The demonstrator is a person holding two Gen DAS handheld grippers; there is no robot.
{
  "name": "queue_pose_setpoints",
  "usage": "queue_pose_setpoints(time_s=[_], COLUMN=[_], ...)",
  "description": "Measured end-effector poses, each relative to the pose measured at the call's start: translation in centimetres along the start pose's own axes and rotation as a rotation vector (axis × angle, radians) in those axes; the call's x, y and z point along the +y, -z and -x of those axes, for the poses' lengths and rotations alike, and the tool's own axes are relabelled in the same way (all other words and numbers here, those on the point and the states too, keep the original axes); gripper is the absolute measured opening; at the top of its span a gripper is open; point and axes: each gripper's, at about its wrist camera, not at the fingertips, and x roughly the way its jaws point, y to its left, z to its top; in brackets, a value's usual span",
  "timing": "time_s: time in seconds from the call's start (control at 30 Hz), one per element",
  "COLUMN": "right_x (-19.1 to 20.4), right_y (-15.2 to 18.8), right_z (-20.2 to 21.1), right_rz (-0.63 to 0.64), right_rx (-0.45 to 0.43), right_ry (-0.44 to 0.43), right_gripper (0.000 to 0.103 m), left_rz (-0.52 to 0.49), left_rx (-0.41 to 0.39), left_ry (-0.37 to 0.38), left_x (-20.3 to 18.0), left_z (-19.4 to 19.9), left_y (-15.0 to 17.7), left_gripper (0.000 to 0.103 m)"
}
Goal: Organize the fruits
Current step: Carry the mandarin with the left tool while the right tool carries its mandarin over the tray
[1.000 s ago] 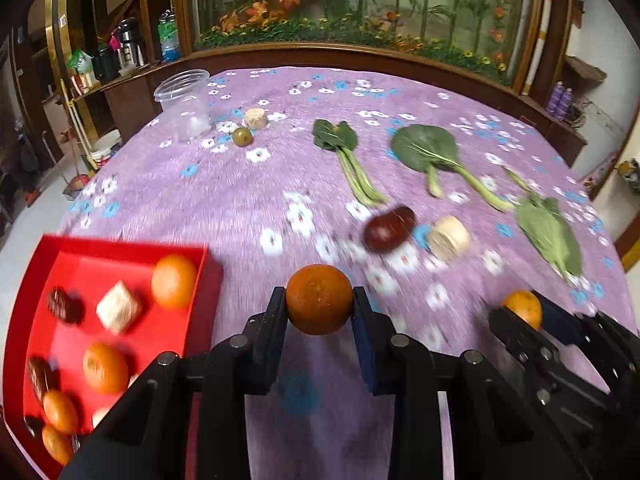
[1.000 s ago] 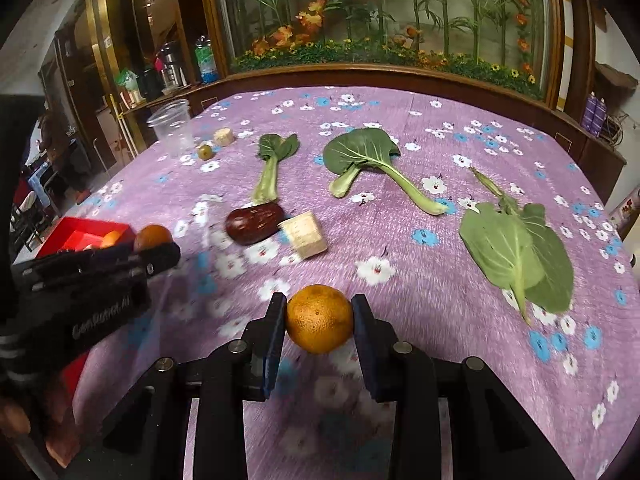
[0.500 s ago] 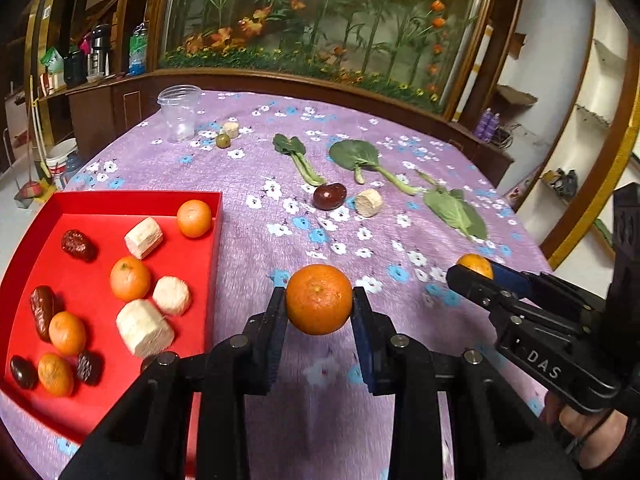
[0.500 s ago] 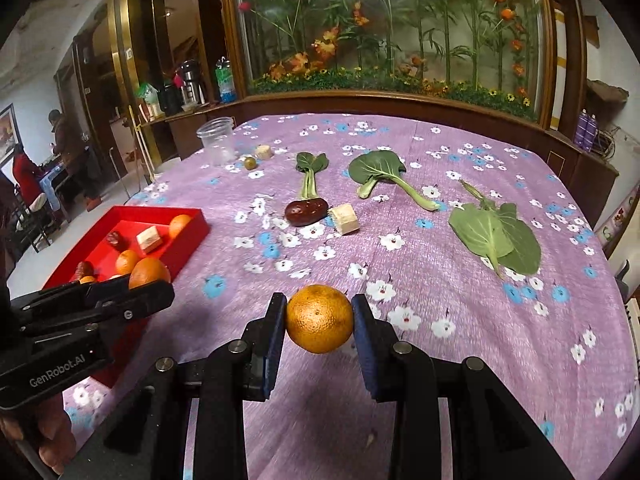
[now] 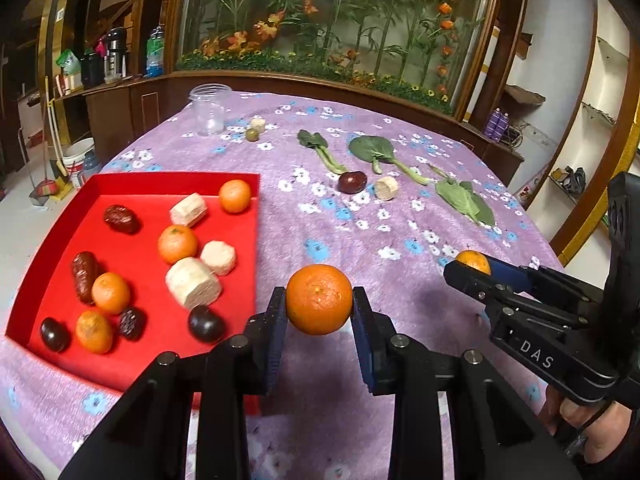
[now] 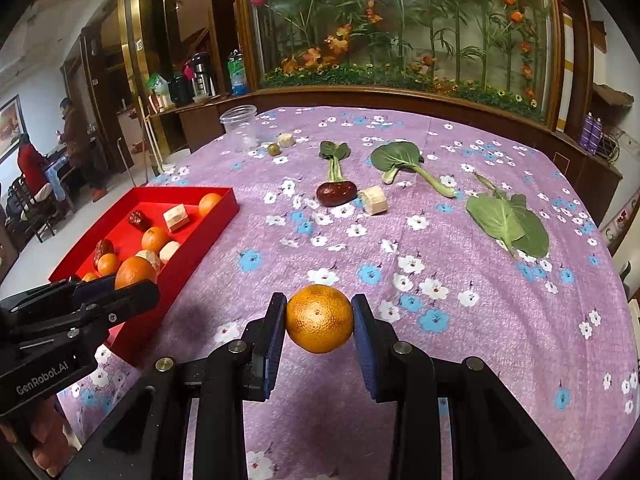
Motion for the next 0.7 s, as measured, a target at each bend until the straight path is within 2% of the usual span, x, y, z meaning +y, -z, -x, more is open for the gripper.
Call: queue_pose_setpoints(time_s=[0.37, 0.7], right_x=[2.3, 5.4], right_y=[0.2, 0.1], right_z=[0.6, 0.2], right_rz=[0.028, 0.07], right_rx=[-0.01, -0.014], right_ry=[-0.026, -0.089], right_gripper=[0.036, 0.036], left_rz=[0.035, 0.096], left_rx=[0.012, 0.026], left_ry=[-0.064, -0.176], left_x=[1.3, 4.1], left_z=[1.1, 2.0], left_y=[0.9, 1.5], left_gripper=[0.03, 0.03])
